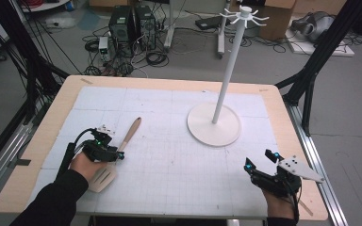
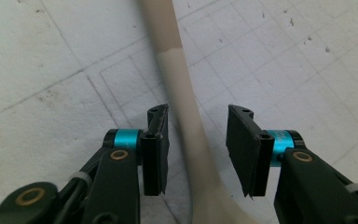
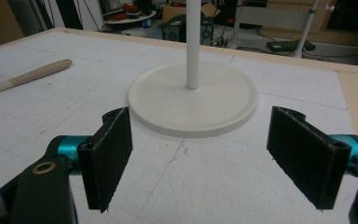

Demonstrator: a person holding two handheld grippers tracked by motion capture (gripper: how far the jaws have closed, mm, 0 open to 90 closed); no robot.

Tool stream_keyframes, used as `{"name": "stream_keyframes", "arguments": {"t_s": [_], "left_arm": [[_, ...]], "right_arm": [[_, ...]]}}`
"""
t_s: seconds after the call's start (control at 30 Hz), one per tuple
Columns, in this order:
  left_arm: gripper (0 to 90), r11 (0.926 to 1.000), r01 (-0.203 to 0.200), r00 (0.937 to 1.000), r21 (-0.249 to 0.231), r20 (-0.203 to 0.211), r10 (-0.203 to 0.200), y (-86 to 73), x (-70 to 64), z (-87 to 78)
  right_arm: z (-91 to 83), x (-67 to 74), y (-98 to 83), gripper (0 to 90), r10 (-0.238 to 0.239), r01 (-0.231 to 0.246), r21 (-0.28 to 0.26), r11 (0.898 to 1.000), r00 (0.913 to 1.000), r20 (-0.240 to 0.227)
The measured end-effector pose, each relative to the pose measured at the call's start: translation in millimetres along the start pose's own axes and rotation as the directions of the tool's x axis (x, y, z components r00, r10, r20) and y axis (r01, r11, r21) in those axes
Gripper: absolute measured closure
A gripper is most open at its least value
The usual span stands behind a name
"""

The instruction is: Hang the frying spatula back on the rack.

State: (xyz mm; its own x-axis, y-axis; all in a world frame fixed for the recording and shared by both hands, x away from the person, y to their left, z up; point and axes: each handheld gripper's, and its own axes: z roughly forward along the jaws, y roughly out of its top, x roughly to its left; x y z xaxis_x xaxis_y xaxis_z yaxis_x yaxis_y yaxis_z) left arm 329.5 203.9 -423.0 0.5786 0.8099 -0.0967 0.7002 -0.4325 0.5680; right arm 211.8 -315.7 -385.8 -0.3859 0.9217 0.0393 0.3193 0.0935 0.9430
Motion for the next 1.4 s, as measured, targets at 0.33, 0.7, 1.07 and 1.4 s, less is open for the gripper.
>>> {"name": "stream_keyframes", "arguments": {"t_s": [0.33, 0.7, 1.07, 1.4], "left_arm": [[71.6, 0.9988, -0.047, 0.9968, 0.011, -0.064, 0.047, -1.4, -7.5, -0.2], [73.7, 0.9993, -0.033, 0.9962, 0.017, -0.080, 0.034, -0.2, -10.2, 0.1], [77.3, 0.9994, 0.026, 0.9984, 0.020, -0.051, -0.025, 1.0, -5.1, -0.3], [77.8, 0.9998, 0.020, 0.9986, 0.009, -0.048, -0.019, -0.2, -3.3, -3.1]], "right_arm": [[-0.6, -0.6, 0.0, 21.9, 0.000, 0.000, 0.002, 1.000, 1.0000, 0.008], [-1.8, 0.6, 0.7, 23.2, -0.005, 0.005, -0.001, 1.000, 0.9998, 0.020], [-2.8, 0.5, 0.8, 23.4, -0.011, 0.012, -0.007, 1.000, 0.9998, 0.018], [-4.4, -0.3, 0.9, 23.4, -0.005, 0.005, -0.010, 1.000, 0.9998, 0.021]]}}
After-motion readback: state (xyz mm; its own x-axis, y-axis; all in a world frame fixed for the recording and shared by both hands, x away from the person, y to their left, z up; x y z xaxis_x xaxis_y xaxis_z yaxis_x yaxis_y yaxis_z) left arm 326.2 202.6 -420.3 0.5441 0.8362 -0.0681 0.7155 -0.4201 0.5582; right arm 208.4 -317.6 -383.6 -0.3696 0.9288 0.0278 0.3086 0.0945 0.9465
